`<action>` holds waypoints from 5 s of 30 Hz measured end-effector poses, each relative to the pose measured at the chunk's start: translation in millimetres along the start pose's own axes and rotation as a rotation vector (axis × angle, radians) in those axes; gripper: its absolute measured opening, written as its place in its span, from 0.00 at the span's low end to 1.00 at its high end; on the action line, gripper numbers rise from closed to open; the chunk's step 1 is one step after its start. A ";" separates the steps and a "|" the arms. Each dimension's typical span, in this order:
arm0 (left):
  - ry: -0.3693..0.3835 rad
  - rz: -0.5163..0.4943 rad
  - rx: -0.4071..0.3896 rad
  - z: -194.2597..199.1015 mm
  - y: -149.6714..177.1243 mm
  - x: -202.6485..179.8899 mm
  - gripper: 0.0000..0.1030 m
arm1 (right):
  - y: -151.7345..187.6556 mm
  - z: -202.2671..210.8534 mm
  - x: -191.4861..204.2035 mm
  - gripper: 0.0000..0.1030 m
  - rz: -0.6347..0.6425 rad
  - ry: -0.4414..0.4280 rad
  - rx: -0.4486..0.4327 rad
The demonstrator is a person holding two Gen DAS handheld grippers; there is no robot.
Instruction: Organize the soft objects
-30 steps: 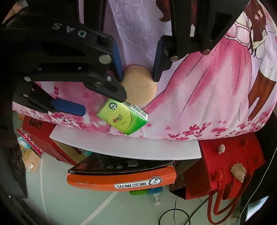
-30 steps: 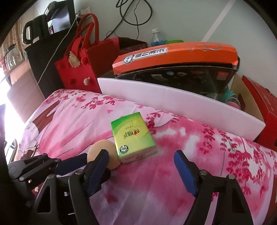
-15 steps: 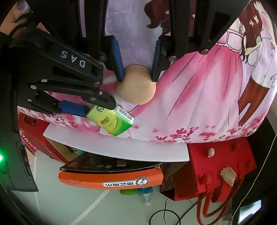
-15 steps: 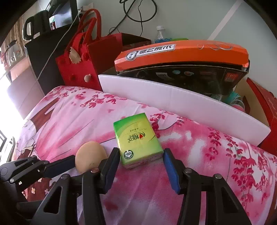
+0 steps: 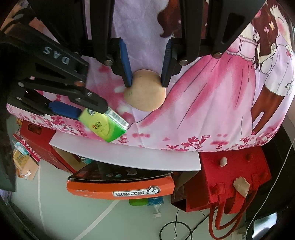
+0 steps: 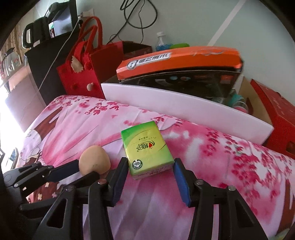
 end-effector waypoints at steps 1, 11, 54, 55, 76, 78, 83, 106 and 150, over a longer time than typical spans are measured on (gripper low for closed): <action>0.001 0.001 0.000 4.1 0.4 -0.2 0.33 | 1.5 6.0 0.7 0.52 -0.005 0.003 -0.004; 0.020 0.023 -0.018 70.2 3.6 -0.7 0.33 | 16.5 104.2 17.9 0.52 -0.037 0.025 -0.079; 0.245 -0.246 -0.074 244.1 84.7 -193.6 0.33 | 194.6 393.1 -59.2 0.51 -0.440 0.406 -0.310; 0.255 -0.251 -0.077 242.6 85.8 -198.7 0.33 | 196.7 392.9 -63.0 0.51 -0.444 0.412 -0.307; 0.370 -0.333 -0.078 234.9 105.5 -245.6 0.35 | 228.0 353.1 -100.7 0.52 -0.510 0.403 -0.162; 0.374 -0.341 -0.079 234.2 107.2 -248.7 0.35 | 230.0 350.9 -101.6 0.52 -0.516 0.410 -0.150; 0.398 -0.346 -0.046 226.1 111.2 -254.7 0.36 | 237.3 348.8 -109.1 0.52 -0.557 0.401 -0.134; 0.388 -0.370 0.044 206.3 122.4 -264.1 0.41 | 254.9 330.4 -123.3 0.52 -0.633 0.380 -0.028; 0.027 -0.206 0.234 164.2 113.1 -185.3 0.83 | 242.3 336.4 -90.9 0.87 -0.542 0.392 0.015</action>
Point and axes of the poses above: each gripper's, at about its wrist camera, not at the fingertips, and z roughly against the way its jaws point, x to its left, y to its underside, the point moved 2 cm from there along -z, roughly the way its jaws point, and after that the axes turned 15 degrees about -y, right-handed, at the moved point
